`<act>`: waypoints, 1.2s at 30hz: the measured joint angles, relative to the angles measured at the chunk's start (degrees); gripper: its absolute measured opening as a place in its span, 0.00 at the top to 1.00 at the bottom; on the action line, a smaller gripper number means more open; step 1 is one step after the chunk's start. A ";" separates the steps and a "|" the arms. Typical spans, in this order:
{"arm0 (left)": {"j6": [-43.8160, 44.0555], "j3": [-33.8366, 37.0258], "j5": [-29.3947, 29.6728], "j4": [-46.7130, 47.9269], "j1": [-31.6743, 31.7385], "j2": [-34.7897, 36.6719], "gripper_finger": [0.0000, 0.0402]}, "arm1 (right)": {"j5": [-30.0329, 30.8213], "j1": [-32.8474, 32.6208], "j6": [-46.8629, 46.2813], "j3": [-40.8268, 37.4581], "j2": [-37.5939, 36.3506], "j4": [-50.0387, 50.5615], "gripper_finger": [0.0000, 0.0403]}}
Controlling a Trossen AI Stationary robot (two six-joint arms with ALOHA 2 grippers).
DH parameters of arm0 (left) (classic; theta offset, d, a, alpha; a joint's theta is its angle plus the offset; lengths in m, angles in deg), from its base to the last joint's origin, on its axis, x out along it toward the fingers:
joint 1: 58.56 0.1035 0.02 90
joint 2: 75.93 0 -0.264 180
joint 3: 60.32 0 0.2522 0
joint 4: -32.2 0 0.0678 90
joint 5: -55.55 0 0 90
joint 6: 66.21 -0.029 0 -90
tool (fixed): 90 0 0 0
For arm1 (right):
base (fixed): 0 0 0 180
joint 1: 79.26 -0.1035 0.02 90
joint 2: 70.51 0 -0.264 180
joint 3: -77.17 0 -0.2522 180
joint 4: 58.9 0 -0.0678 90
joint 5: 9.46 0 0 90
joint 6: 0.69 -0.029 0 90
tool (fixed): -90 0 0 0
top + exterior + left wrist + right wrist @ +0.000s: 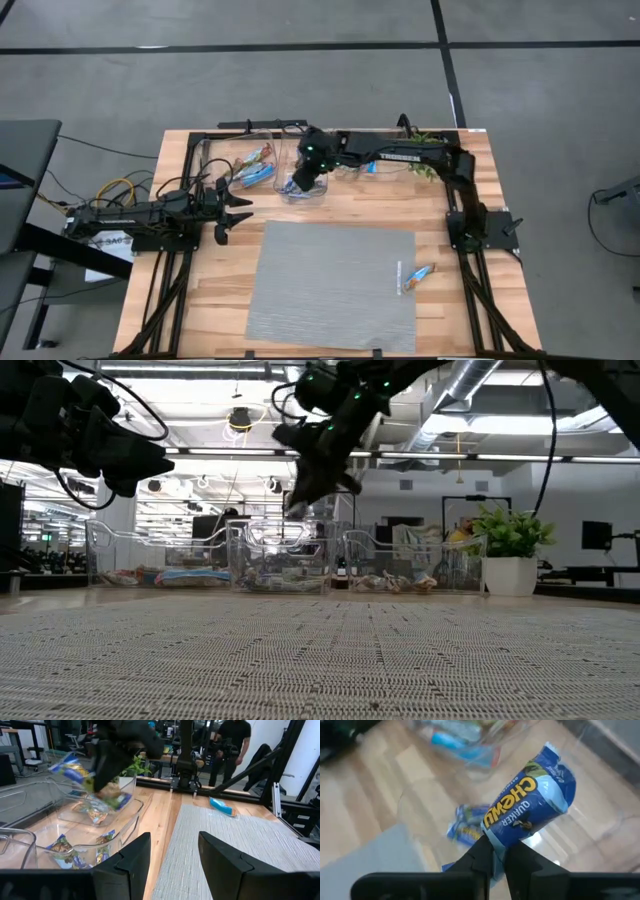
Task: Pick and place Granola Bars by type
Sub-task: Put the blue granola bar into the middle transparent bin, then put the yellow granola bar into the right transparent bin
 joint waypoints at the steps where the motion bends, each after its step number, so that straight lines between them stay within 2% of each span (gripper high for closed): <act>1: 0.00 0.00 -0.01 0.00 0.00 0.01 0.61 | 1.01 0.18 -0.58 1.02 0.88 0.02 0.91; 7: 0.00 0.00 -0.01 0.00 0.00 0.03 0.61 | 2.49 0.86 0.55 4.12 3.61 5.83 0.80; 13: 0.00 0.00 0.01 0.00 0.00 -0.06 0.61 | 2.42 0.90 0.62 4.50 3.95 5.75 0.63; 18: 0.00 0.00 0.05 0.00 0.00 -0.04 0.61 | 1.65 0.62 -1.93 4.48 3.34 6.04 0.55; 23: 0.00 0.00 0.06 0.00 0.00 -0.04 0.61 | -0.99 -1.27 -1.97 4.48 0.84 5.73 0.51; 26: 0.00 0.00 0.06 0.00 0.00 -0.04 0.61 | -3.54 -3.52 1.55 4.46 -1.86 6.70 0.50; 31: 0.00 0.00 0.06 -0.01 0.00 -0.04 0.61 | -6.53 -8.99 9.29 4.46 -6.17 13.79 0.51; 36: 0.00 0.00 0.08 0.00 0.00 -0.04 0.61 | -6.80 -15.41 13.57 4.46 -9.30 22.55 0.51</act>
